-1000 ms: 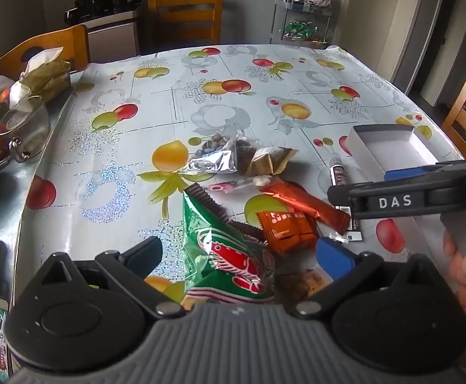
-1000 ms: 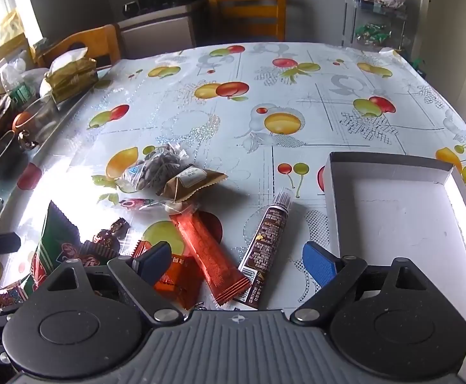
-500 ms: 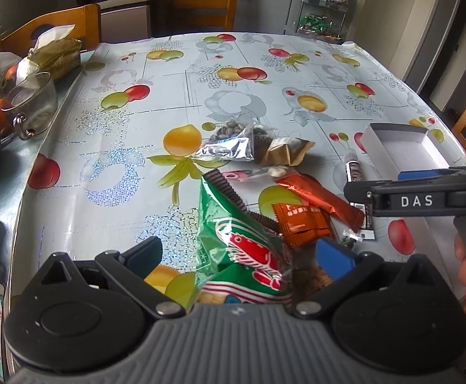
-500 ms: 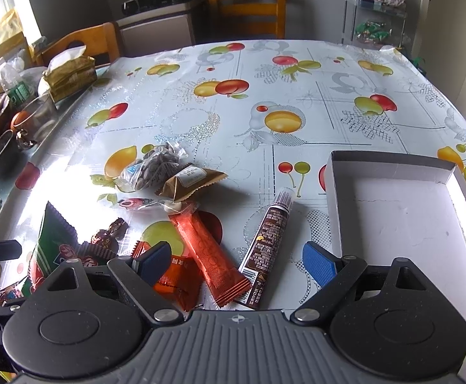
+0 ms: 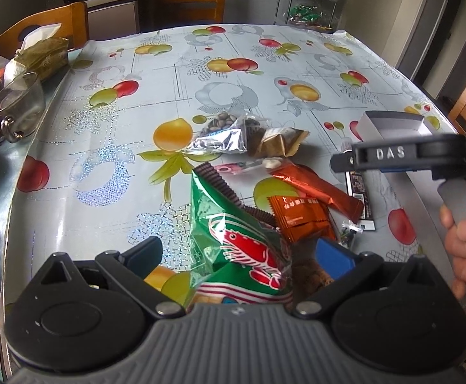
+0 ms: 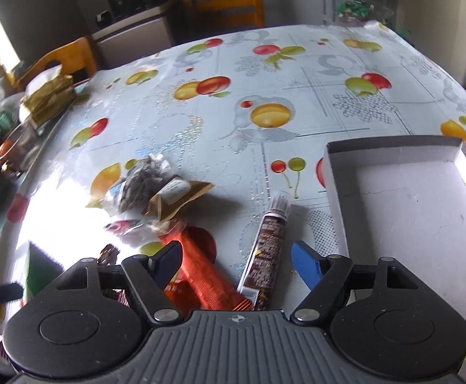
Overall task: Organize snacks
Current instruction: 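Close the right tool on the brown tube while the left tool grasps the green chip bag, then lift and carry the brown tube and green chip bag over the white box, then lower both items into the white box and open both tools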
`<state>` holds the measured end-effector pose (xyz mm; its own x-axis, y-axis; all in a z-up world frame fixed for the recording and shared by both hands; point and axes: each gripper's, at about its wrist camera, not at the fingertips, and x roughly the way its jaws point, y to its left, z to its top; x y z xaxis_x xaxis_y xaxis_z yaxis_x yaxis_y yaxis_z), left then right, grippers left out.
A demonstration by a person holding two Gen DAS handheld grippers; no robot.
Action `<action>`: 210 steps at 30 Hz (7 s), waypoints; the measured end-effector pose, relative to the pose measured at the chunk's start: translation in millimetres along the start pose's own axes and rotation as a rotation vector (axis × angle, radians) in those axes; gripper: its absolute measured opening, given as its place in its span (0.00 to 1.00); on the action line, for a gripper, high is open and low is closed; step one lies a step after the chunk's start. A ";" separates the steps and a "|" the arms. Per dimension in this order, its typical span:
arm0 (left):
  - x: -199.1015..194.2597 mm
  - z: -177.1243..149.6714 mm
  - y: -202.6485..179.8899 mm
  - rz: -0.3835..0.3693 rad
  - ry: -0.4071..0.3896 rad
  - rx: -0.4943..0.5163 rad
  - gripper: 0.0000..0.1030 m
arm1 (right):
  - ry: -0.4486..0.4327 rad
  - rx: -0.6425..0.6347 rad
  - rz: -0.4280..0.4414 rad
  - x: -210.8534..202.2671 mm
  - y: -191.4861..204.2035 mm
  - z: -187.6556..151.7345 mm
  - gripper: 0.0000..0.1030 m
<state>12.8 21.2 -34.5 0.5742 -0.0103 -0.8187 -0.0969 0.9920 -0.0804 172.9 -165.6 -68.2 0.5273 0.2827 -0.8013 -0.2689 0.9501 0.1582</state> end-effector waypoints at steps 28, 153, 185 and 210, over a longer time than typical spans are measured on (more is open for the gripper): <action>18.6 -8.1 2.4 -0.027 0.035 0.032 0.79 | 0.040 -0.067 -0.124 35.8 4.8 -0.1 0.40; 15.6 37.7 -218.1 -0.423 -0.045 0.510 0.50 | -0.219 0.259 -0.314 -153.0 -139.9 -60.8 0.24; 37.7 24.6 -250.9 -0.498 0.043 0.529 0.50 | -0.094 0.260 -0.332 -118.5 -166.6 -76.8 0.25; 49.0 24.0 -262.9 -0.534 0.080 0.532 0.51 | -0.033 0.242 -0.338 -105.1 -179.1 -74.8 0.25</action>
<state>85.9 -237.1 -39.8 0.3702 -0.4953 -0.7859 0.5944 0.7764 -0.2093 105.4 -375.4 -55.5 0.5796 -0.0505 -0.8133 0.1193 0.9926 0.0234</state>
